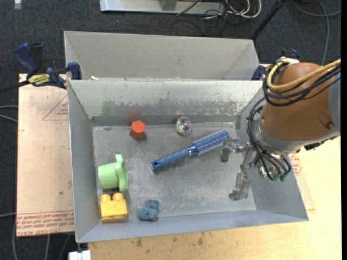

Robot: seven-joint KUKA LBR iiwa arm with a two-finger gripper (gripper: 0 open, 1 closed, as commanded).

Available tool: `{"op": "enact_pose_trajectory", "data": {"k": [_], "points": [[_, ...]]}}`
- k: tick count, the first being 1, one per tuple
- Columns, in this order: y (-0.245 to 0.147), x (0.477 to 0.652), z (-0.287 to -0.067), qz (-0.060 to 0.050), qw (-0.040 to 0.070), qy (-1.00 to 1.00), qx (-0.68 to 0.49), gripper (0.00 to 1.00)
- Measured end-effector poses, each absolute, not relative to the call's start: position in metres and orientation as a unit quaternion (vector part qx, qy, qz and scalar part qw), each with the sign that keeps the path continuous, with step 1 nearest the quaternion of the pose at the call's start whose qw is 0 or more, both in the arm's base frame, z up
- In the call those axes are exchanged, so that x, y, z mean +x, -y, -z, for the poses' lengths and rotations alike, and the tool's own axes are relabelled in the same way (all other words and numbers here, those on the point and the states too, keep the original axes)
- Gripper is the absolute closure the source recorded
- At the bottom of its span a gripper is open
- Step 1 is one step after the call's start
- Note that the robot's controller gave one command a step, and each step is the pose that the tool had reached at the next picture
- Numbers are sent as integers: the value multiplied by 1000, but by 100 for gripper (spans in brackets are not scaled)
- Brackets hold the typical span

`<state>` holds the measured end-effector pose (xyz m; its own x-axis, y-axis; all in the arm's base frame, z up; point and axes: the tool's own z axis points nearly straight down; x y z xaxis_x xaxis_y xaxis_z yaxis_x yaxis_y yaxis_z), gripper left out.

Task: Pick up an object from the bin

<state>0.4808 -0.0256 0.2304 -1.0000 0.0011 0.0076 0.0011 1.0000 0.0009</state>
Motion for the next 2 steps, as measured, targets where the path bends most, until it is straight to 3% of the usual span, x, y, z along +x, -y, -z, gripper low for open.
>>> {"op": "enact_pose_trajectory", "data": {"k": [1,2], "points": [[-17,544,-108,1,2,996,-86,0],[-46,596,-71,1,-6,998,-69,0]]}}
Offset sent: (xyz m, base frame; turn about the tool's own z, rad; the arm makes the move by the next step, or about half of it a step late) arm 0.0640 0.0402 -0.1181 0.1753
